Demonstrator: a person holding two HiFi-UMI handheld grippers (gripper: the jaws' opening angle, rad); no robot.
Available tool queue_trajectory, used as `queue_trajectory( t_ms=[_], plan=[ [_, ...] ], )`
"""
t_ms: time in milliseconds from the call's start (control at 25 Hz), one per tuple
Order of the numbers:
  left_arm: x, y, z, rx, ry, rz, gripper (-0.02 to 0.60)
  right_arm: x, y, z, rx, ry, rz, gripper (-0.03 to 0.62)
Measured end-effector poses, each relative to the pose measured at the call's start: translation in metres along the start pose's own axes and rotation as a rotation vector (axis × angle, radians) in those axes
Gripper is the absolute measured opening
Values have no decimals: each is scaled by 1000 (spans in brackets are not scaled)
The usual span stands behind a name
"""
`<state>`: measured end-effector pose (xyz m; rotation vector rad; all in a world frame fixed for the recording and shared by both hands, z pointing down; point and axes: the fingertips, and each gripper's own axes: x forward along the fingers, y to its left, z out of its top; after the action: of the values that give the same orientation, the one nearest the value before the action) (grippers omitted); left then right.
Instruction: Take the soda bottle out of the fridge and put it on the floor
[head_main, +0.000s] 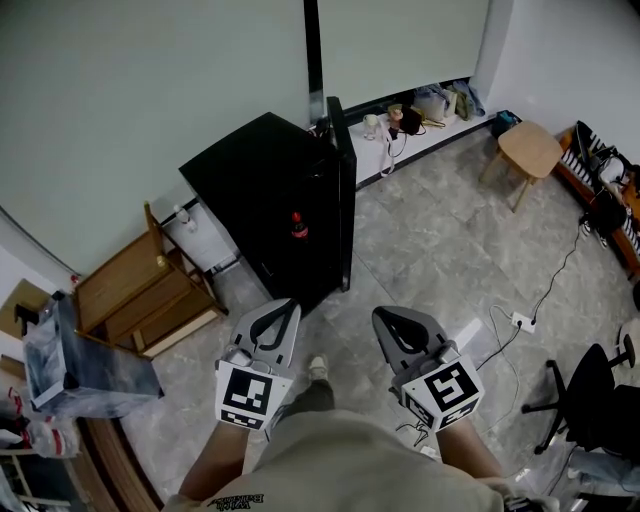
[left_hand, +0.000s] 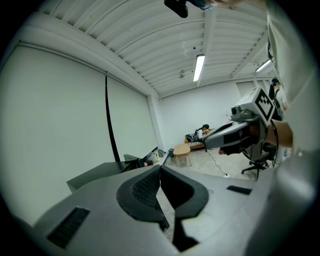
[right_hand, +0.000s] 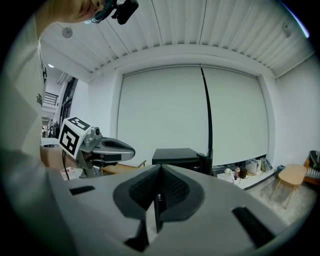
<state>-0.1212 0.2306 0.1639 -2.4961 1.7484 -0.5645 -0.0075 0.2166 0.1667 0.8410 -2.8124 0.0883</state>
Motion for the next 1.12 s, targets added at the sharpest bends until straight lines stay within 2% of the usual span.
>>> queue_trajectory(
  t_ms=[600, 800, 1120],
  plan=[
    [106, 122, -21, 12, 39, -91, 6, 153, -60, 17, -1, 108, -54, -4],
    [136, 142, -29, 45, 31, -136, 6, 192, -77, 23, -1, 88, -95, -5],
    [174, 144, -35, 17, 35, -142, 6, 200, -114, 8, 31, 124, -152, -5]
  ],
)
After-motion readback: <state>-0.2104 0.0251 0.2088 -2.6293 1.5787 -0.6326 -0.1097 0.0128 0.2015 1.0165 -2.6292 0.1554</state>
